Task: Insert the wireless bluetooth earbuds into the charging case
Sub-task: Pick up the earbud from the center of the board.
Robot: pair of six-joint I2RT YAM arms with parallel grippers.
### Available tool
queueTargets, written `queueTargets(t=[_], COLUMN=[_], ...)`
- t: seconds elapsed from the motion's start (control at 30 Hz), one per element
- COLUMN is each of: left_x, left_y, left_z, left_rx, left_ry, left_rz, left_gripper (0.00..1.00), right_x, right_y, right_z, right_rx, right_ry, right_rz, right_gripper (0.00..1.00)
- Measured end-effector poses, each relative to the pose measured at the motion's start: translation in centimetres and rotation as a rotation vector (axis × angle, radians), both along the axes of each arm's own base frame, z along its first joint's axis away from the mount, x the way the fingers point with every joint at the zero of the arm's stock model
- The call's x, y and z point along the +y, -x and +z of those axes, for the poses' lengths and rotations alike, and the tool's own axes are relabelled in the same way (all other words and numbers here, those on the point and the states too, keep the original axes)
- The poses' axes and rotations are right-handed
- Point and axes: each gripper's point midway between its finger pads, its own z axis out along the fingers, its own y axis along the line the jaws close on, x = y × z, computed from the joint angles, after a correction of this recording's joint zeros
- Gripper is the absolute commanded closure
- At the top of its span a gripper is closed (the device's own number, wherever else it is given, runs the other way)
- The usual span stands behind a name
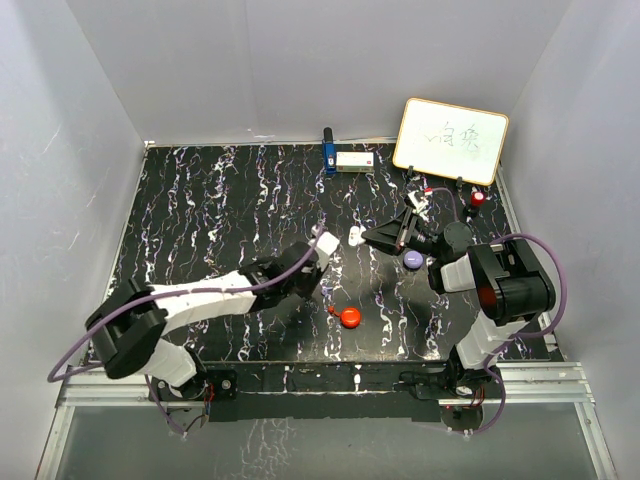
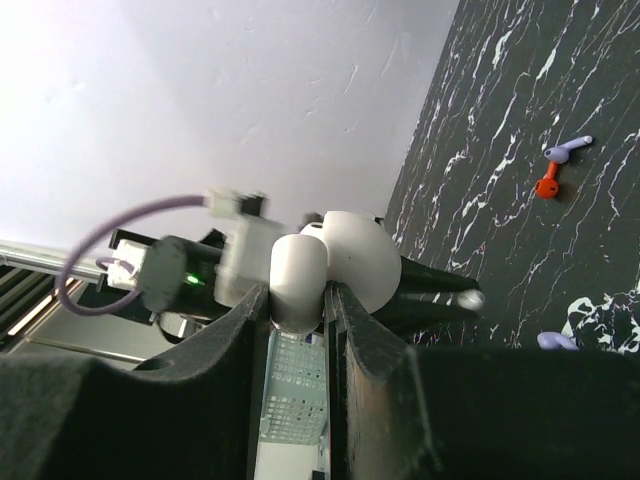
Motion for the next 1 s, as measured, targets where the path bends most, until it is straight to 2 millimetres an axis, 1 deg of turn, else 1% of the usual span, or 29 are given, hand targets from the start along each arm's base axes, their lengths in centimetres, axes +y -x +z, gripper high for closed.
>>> queueTargets(t=[0.1,0.23,0.33,0.4,0.5,0.67,0.77,0.9,1.0], left_x=[-0.4,-0.2,0.1,0.0,-0.7,-2.1,-3.0,-3.5,-3.4], left_y=[-1.7,-5.0,-6.8,-7.5,-7.7,-7.4,-7.1,-6.6,-6.2], left_z=[3.8,9.8,13.0,14.8,16.2,18.3,19.2,19.1,18.9], left_rx=[-0.069,-0.153,-0.189,-0.204,-0.191,-0.139,-0.099,-0.054,-0.040], left_ry=[0.121,0.340,0.494,0.594,0.729,0.949,1.077,1.187,1.256], left_rz=[0.049,0.150,0.201,0.215,0.209,0.183,0.166,0.159,0.158], left_gripper=[1.00,1.00,1.00,1.00,1.00,1.00,1.00,1.00,1.00], right_x=[0.0,0.0,0.0,0.0,-0.1,-0.1,0.0,0.1,0.3], right_y=[0.0,0.1,0.3,0.3,0.4,0.3,-0.1,-0.5,-0.8], right_z=[-0.2,-0.5,-1.0,-1.3,-1.7,-1.7,-2.5,-3.3,-4.2], right_rx=[0.009,0.019,0.034,0.047,0.064,0.081,0.118,0.177,0.245], right_ry=[0.001,0.002,0.003,0.004,0.003,-0.004,-0.007,-0.019,-0.031], right_rz=[0.000,-0.001,-0.001,-0.001,-0.001,-0.005,-0.016,-0.027,-0.034], right_gripper=[1.00,1.00,1.00,1.00,1.00,1.00,1.00,1.00,1.00])
